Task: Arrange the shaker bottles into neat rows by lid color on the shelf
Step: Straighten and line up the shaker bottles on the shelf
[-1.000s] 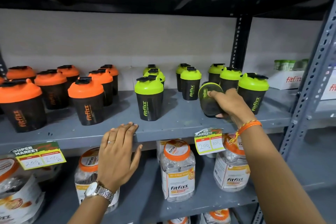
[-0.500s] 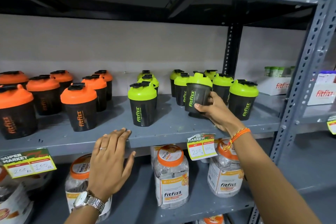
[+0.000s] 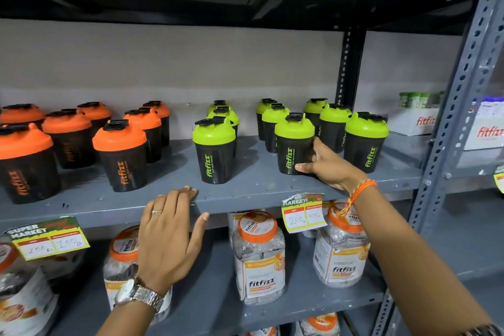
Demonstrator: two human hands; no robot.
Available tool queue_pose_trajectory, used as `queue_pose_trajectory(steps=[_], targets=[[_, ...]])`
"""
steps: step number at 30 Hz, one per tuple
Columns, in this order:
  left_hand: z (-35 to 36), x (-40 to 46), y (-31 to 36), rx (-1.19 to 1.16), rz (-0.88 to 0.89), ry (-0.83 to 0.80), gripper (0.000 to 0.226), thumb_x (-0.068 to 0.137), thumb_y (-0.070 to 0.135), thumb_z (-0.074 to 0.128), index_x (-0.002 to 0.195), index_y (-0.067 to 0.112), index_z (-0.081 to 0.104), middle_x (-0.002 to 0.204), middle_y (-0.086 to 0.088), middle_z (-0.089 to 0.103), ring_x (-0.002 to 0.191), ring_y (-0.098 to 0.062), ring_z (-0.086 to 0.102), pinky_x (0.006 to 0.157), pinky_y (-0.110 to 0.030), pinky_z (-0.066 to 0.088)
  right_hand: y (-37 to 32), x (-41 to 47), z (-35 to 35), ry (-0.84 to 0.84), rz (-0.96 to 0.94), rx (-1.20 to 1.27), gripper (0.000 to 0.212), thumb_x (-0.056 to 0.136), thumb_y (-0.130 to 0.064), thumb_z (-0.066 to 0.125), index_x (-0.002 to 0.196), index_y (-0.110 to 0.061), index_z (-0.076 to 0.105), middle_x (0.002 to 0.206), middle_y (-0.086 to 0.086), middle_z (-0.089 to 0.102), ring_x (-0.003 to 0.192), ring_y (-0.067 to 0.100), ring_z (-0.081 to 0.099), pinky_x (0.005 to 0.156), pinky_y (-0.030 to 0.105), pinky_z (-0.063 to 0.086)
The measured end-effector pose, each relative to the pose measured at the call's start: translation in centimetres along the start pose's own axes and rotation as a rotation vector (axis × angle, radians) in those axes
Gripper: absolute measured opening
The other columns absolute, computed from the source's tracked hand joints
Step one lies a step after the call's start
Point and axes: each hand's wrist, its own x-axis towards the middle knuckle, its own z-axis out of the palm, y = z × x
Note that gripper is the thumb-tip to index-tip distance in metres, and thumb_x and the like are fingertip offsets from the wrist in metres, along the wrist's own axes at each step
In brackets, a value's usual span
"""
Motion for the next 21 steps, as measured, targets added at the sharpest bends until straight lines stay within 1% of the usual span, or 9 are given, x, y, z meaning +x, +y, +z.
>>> queue_pose_trajectory(steps=[2, 4, 7, 10, 11, 13, 16, 19, 21], targets=[[-1.0, 1.2, 0.4, 0.016, -0.047, -0.034, 0.038, 0.095, 0.049, 0.039, 0.112, 0.021, 0.058, 0.105, 0.001, 0.064, 0.097, -0.028, 0.059, 0.086, -0.045, 0.041, 0.0, 0.0, -0.1, -0.01, -0.001, 0.01, 0.068, 0.085, 0.009, 0.066, 0.14, -0.018, 0.036, 0.136, 0.004, 0.057, 0.125, 0.018, 0.057, 0.107, 0.04, 0.046], [-1.9, 2.8, 0.6, 0.035, -0.096, -0.093, 0.039, 0.088, 0.05, 0.043, 0.111, 0.022, 0.057, 0.102, -0.001, 0.068, 0.097, -0.032, 0.061, 0.082, -0.045, 0.04, 0.0, 0.1, -0.1, -0.023, 0.003, 0.016, 0.07, 0.084, 0.011, 0.066, 0.141, -0.018, 0.036, 0.133, 0.003, 0.06, 0.123, 0.018, 0.059, 0.106, 0.04, 0.047], [-2.8, 5.5, 1.0, -0.049, -0.239, -0.272, 0.055, 0.086, 0.048, 0.049, 0.13, 0.015, 0.049, 0.121, -0.007, 0.07, 0.116, -0.036, 0.06, 0.092, -0.048, 0.039, -0.3, 0.0, -0.4, -0.075, 0.009, 0.005, 0.077, 0.08, 0.015, 0.069, 0.139, -0.022, 0.036, 0.123, -0.006, 0.062, 0.115, 0.009, 0.06, 0.096, 0.029, 0.053], [-2.6, 8.0, -0.3, -0.234, -0.383, -0.369, 0.059, 0.089, 0.033, 0.06, 0.136, 0.004, 0.039, 0.138, -0.017, 0.056, 0.125, -0.041, 0.054, 0.101, -0.05, 0.042, -0.4, 0.0, -1.1, -0.092, 0.013, -0.032, 0.078, 0.075, 0.015, 0.074, 0.134, -0.02, 0.037, 0.122, -0.007, 0.058, 0.109, 0.004, 0.059, 0.082, 0.019, 0.056], [-2.5, 8.8, -1.1, -0.297, -0.4, -0.409, 0.06, 0.089, 0.029, 0.062, 0.137, 0.002, 0.037, 0.138, -0.018, 0.054, 0.124, -0.04, 0.054, 0.102, -0.049, 0.043, -0.3, 0.0, -1.2, -0.081, 0.013, -0.038, 0.079, 0.073, 0.014, 0.076, 0.135, -0.017, 0.038, 0.125, -0.004, 0.058, 0.112, 0.008, 0.059, 0.084, 0.021, 0.056], [-2.4, 10.1, -2.1, -0.478, -0.432, -0.532, 0.068, 0.091, 0.021, 0.067, 0.143, 0.004, 0.027, 0.137, -0.014, 0.051, 0.122, -0.029, 0.053, 0.105, -0.045, 0.043, -0.1, 0.2, -1.5, -0.046, 0.005, -0.049, 0.087, 0.069, 0.011, 0.08, 0.141, -0.012, 0.037, 0.132, 0.003, 0.056, 0.121, 0.019, 0.058, 0.093, 0.031, 0.053], [-1.5, 11.4, -2.7, -0.704, -0.407, -0.663, 0.088, 0.089, 0.01, 0.071, 0.155, 0.014, 0.013, 0.143, -0.011, 0.053, 0.128, -0.02, 0.053, 0.112, -0.042, 0.043, -0.1, 0.3, -1.6, -0.023, -0.023, -0.087, 0.085, 0.066, 0.003, 0.086, 0.138, -0.013, 0.044, 0.124, -0.003, 0.063, 0.12, 0.016, 0.06, 0.101, 0.036, 0.05], [-1.1, 12.0, -1.7, -0.844, -0.368, -0.694, 0.075, 0.089, -0.006, 0.064, 0.15, 0.014, 0.026, 0.128, -0.001, 0.062, 0.118, -0.011, 0.058, 0.1, -0.021, 0.048, -0.1, 0.5, -1.4, 0.0, -0.065, -0.12, 0.081, 0.063, -0.011, 0.091, 0.133, -0.014, 0.05, 0.123, -0.001, 0.069, 0.116, 0.012, 0.064, 0.103, 0.036, 0.05], [-1.0, 12.3, -0.9, -0.865, -0.331, -0.67, 0.07, 0.088, -0.01, 0.064, 0.146, 0.016, 0.036, 0.131, 0.003, 0.059, 0.125, -0.011, 0.054, 0.112, -0.025, 0.041, -0.2, 0.6, -1.4, 0.012, -0.085, -0.144, 0.078, 0.064, -0.013, 0.091, 0.132, -0.014, 0.051, 0.124, 0.001, 0.069, 0.114, 0.012, 0.065, 0.103, 0.036, 0.05]])
